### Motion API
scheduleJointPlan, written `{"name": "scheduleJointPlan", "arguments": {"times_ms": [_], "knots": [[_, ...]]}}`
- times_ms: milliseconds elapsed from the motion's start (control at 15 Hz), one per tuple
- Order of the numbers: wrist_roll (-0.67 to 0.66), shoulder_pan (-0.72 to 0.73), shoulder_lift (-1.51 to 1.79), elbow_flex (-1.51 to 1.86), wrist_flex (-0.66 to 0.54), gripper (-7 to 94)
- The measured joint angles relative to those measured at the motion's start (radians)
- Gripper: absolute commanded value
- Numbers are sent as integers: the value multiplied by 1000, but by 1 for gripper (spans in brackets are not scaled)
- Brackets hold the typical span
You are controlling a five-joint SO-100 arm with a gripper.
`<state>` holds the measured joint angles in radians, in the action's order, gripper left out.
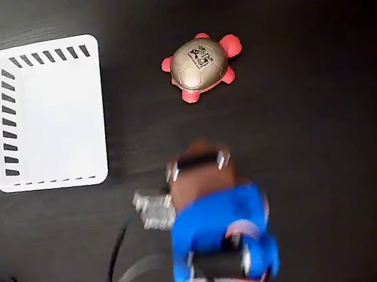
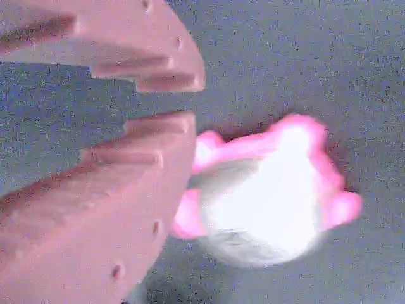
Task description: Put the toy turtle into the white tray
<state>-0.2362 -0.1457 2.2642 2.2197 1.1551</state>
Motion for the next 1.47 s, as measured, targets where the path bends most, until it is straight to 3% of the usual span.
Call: {"name": "scheduleJointPlan", "arguments": {"times_ms": [333,533,667,800,1067,1467], "knots": [[-144,-41,-463,-489,98,1],[-192,-31,-646,-670,127,17],[-202,-12,-756,-778,198,34],[-221,-17,-844,-856,235,42],[-264,-14,-999,-1015,318,51],[-281,-61,-1236,-1241,342,51]]}}
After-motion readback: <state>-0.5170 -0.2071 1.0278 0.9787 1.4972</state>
